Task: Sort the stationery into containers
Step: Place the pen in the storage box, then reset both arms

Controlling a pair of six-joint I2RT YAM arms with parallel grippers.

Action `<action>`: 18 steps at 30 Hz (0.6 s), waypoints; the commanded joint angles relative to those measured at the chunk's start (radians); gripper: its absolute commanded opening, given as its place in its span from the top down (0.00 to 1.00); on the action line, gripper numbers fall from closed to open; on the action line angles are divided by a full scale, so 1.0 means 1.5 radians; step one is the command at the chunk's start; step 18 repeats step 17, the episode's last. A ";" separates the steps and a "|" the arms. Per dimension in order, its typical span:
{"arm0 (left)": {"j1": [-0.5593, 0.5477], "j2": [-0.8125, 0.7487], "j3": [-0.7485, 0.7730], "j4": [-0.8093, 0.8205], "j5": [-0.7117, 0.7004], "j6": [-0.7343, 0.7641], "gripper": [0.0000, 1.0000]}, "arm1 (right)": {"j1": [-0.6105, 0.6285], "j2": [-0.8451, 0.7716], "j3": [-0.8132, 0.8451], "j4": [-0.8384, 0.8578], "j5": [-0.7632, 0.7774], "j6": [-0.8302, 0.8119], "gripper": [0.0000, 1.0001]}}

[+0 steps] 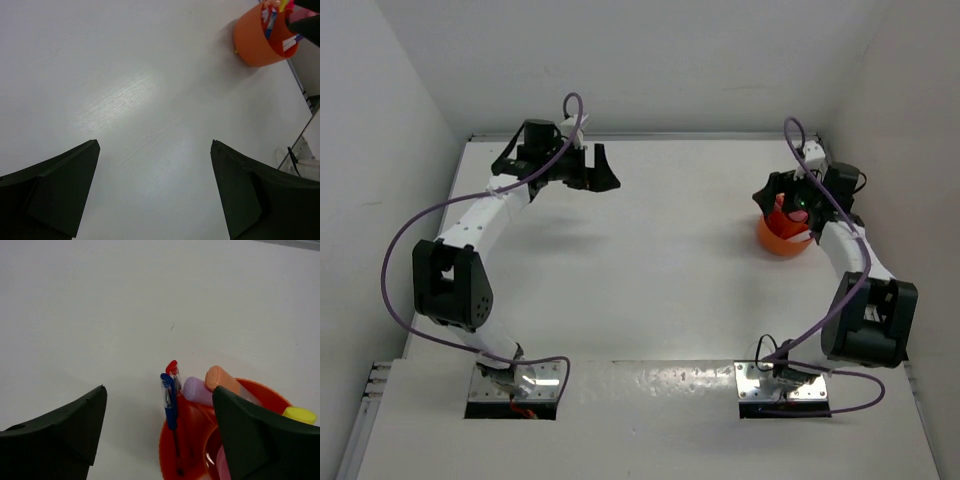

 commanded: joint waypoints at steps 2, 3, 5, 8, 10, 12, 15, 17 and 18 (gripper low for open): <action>0.028 0.012 0.048 -0.072 -0.043 0.009 0.00 | 0.022 -0.071 0.109 -0.103 -0.020 0.011 0.12; 0.034 -0.004 0.037 -0.067 -0.040 0.010 0.00 | 0.023 -0.079 0.146 -0.165 -0.026 0.031 0.11; 0.048 -0.019 0.017 -0.075 -0.053 0.026 0.00 | 0.025 -0.096 0.180 -0.241 -0.054 0.033 0.09; 0.062 -0.043 0.009 -0.117 -0.113 0.042 0.00 | 0.026 -0.112 0.224 -0.383 -0.083 0.025 0.08; 0.072 -0.058 -0.002 -0.137 -0.132 0.051 0.00 | 0.025 -0.130 0.219 -0.454 -0.089 0.021 0.06; 0.090 -0.079 -0.035 -0.133 -0.132 0.056 0.00 | 0.025 -0.165 0.184 -0.482 -0.085 0.021 0.05; 0.107 -0.107 -0.081 -0.117 -0.119 0.061 0.00 | 0.022 -0.218 0.130 -0.486 -0.065 0.021 0.04; 0.115 -0.124 -0.097 -0.105 -0.115 0.067 0.00 | 0.020 -0.239 0.112 -0.492 -0.060 0.021 0.03; 0.115 -0.124 -0.097 -0.105 -0.115 0.067 0.00 | 0.020 -0.239 0.112 -0.492 -0.060 0.021 0.03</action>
